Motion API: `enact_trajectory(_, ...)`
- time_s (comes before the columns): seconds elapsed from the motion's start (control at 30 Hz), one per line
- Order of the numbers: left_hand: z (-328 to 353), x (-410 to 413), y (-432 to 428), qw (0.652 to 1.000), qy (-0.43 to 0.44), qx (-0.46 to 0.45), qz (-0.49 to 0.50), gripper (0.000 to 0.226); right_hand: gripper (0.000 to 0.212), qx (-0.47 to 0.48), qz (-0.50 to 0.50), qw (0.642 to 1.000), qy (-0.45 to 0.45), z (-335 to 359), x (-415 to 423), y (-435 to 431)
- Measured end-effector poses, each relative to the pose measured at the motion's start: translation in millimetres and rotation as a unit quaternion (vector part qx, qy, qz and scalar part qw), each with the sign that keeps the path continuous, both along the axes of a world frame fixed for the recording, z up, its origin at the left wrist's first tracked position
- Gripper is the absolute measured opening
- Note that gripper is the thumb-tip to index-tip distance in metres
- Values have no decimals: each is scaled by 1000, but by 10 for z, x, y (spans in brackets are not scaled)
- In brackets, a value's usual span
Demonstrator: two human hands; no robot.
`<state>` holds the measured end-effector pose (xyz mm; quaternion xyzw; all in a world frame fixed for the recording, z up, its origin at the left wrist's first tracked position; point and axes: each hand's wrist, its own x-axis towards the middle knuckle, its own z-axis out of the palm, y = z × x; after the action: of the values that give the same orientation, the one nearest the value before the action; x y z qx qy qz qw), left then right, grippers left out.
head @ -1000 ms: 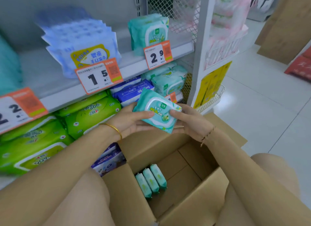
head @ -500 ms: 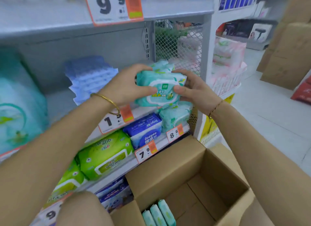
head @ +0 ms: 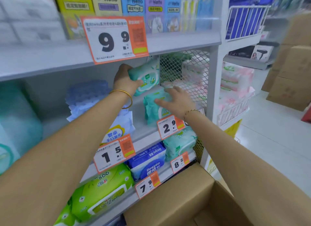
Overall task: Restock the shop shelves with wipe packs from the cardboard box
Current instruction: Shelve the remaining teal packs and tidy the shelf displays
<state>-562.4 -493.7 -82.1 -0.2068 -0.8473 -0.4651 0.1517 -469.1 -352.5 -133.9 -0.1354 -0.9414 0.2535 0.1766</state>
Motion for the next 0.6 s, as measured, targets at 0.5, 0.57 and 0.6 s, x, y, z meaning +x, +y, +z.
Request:
enact_trajectory(0.5,-175,-251,267,950,-259,-137,-113,25,62,42,7,998,41,-121,8,47)
enact_trajectory(0.57,-164,-233,248,944,-262,-162,-122,28,64,50,1,998,37,-133,4,42)
enact_trajectory(0.6,-156,-208,234,943,-255,-175,-125,30,67,54,-1,998,34,-139,8,35)
